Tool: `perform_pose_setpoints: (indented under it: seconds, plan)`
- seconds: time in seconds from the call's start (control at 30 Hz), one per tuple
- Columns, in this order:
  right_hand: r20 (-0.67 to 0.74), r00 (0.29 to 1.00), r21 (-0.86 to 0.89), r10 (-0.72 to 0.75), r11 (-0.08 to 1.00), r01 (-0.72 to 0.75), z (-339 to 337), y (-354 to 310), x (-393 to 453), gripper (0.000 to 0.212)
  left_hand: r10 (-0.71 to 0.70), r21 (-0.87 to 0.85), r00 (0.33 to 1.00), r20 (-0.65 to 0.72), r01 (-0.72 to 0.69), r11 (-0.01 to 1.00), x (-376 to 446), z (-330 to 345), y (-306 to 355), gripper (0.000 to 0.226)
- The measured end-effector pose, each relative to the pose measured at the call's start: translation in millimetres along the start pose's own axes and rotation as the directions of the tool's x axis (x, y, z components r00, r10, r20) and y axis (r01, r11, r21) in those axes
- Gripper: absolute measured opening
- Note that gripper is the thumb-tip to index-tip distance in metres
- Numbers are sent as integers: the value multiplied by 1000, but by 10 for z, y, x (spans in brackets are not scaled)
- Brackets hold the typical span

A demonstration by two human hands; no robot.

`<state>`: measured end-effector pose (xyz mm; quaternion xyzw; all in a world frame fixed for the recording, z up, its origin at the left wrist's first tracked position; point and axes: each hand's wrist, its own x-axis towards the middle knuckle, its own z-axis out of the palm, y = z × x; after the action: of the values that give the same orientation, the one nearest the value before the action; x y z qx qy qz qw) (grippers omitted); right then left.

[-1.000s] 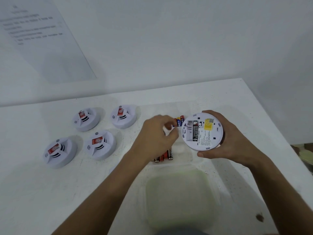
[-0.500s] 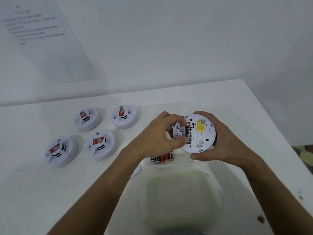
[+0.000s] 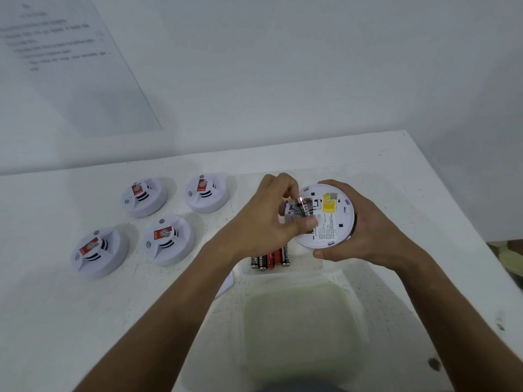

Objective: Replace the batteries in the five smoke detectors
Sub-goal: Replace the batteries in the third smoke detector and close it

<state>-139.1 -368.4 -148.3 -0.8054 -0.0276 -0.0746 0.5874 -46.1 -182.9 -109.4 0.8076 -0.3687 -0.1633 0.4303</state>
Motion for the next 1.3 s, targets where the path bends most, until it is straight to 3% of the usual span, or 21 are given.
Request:
perform_pose_setpoints:
  seconds: [0.13, 0.33, 0.4, 0.5, 0.67, 0.8, 0.97, 1.03, 1.13, 1.2, 1.3]
  plan:
    - [-22, 1000, -44, -11, 999, 10, 27, 18, 11, 93, 62, 40, 964, -257, -53, 998, 23, 84, -6, 23]
    - [-90, 995, -73, 43, 996, -50, -150, 90, -166, 95, -247, -407, 922, -298, 111, 907, -5, 7, -86, 20]
    - [-113, 991, -78, 65, 994, -75, -217, 110, -246, 96, -287, -309, 933, -219, 213, 927, -39, 45, -144, 18]
    - [-105, 991, -92, 82, 991, -92, -237, 118, -288, 96, -304, 48, 951, -51, 306, 951, -74, 226, -222, 18]
    - [-91, 993, -74, 76, 994, -83, -178, 128, -281, 96, -317, 276, 948, -21, 311, 910, -61, 391, -311, 27]
    - [-90, 993, -76, 70, 994, -77, -181, 122, -267, 96, -248, 439, 969, 15, 216, 872, -49, 418, -330, 32]
    - [-91, 993, -72, 77, 994, -84, -179, 106, -244, 96, -181, 472, 983, -16, 167, 866, -75, 322, -282, 29]
    - [-96, 992, -72, 78, 994, -85, -187, 93, -239, 94, -123, 419, 983, -135, 170, 892, -66, 188, -251, 24]
    - [-96, 993, -74, 74, 994, -81, -195, 90, -223, 94, -28, 400, 932, -362, 182, 898, 99, -103, -353, 19]
    - [-90, 994, -77, 68, 994, -75, -186, 93, -205, 96, -93, 410, 916, -390, 264, 873, 251, -267, -496, 23]
    - [-84, 994, -78, 64, 994, -71, -161, 91, -178, 97, -230, 445, 932, -278, 338, 829, 435, -364, -653, 33]
